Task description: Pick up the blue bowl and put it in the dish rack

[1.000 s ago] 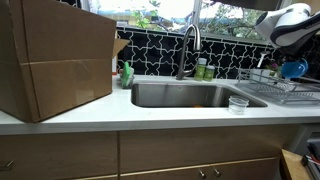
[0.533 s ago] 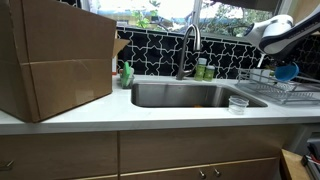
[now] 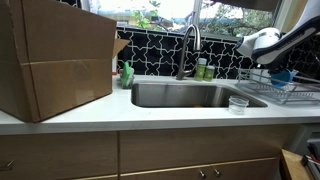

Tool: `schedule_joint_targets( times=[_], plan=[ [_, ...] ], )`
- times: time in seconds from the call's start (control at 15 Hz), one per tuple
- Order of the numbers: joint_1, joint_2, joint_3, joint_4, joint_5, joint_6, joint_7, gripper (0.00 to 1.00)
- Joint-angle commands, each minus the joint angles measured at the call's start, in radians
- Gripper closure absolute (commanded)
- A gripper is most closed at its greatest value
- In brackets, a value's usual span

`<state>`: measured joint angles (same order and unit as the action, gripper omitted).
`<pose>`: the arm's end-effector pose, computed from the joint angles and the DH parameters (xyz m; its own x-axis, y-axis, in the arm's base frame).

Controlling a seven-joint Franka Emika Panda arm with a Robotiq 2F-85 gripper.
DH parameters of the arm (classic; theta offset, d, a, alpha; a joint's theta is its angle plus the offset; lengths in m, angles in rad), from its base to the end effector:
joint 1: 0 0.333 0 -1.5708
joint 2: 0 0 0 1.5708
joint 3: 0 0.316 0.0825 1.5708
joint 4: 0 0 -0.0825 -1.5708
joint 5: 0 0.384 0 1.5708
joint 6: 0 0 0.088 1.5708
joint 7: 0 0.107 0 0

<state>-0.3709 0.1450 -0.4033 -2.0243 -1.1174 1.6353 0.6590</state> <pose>0.3296 -0.4409 0.4069 0.5460 -0.8361 0.0525 -0.3188 -0.1494 0.9360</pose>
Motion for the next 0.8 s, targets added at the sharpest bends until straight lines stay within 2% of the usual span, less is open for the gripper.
schedule_joint_targets(
  times=[0.0,0.33,0.73],
  plan=[
    [-0.01,0.021,0.008,-0.011,-0.001,-0.005,0.026,0.99],
    [-0.013,0.069,0.008,-0.001,-0.007,-0.018,-0.011,0.99],
    [-0.005,0.125,0.021,0.008,-0.009,-0.048,0.006,0.99]
  ],
)
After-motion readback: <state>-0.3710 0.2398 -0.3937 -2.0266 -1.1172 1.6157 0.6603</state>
